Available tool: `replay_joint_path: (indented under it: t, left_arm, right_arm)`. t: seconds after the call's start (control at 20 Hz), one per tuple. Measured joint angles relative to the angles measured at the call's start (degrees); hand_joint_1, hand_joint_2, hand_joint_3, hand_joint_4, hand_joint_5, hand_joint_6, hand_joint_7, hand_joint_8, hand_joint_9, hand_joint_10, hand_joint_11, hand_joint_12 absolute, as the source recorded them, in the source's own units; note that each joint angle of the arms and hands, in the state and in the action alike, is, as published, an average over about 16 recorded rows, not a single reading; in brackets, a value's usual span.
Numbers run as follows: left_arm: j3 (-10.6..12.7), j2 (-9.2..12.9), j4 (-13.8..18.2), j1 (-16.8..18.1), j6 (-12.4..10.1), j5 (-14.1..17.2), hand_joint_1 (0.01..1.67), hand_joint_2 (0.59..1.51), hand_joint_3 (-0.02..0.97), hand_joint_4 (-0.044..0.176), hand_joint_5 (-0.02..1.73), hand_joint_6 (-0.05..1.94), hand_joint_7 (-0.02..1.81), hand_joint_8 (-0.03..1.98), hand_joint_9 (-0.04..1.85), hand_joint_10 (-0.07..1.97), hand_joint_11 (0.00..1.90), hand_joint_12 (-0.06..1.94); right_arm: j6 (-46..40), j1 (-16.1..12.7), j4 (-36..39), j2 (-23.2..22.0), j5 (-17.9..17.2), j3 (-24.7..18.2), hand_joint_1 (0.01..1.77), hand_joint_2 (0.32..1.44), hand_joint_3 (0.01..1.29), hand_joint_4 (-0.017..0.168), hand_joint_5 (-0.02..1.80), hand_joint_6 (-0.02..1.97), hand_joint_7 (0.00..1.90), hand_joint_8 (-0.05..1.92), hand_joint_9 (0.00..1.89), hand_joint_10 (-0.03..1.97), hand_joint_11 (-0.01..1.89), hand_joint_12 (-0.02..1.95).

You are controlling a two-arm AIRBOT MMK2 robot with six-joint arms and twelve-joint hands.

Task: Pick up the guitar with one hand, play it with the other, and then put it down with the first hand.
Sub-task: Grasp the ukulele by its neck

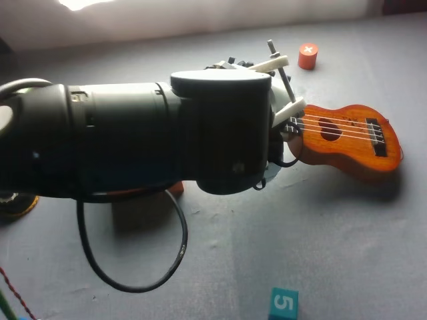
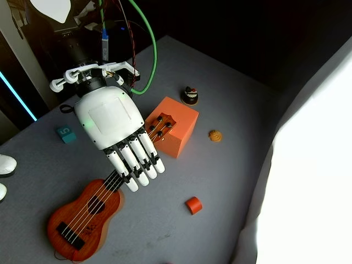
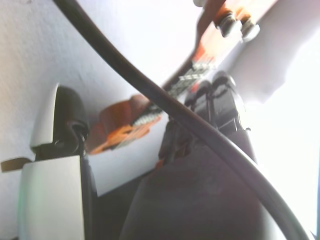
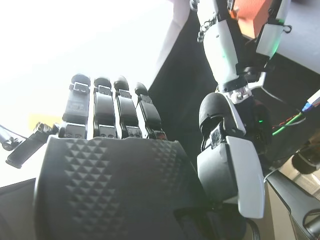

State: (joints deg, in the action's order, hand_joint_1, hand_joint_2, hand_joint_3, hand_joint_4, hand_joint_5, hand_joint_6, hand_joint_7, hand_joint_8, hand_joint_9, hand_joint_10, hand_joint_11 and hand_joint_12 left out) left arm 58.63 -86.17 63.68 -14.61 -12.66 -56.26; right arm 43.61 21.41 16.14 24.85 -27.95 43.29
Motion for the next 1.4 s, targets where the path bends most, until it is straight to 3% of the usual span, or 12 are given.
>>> replay_joint_path:
  t: [0.7, 1.4]
  left_arm:
    - [7.5, -4.5, 2.4, -2.8, -0.7, 1.5, 1.09, 1.054, 0.009, -0.005, 0.02, -0.01, 0.02, -0.01, 0.02, 0.01, 0.02, -0.02]
    - [9.9, -5.5, 3.4, -4.9, -1.1, 3.2, 1.04, 1.074, 0.009, 0.0, 0.01, -0.01, 0.02, -0.01, 0.02, 0.01, 0.02, -0.02]
  right_arm:
    - [0.0, -0.2, 0.0, 0.0, 0.0, -0.2, 0.13, 1.3, 0.02, 0.007, 0.02, 0.01, 0.04, 0.02, 0.01, 0.0, 0.02, 0.0]
    - [0.0, -0.2, 0.0, 0.0, 0.0, -0.2, 0.13, 1.3, 0.02, 0.007, 0.02, 0.02, 0.05, 0.02, 0.01, 0.0, 0.02, 0.0]
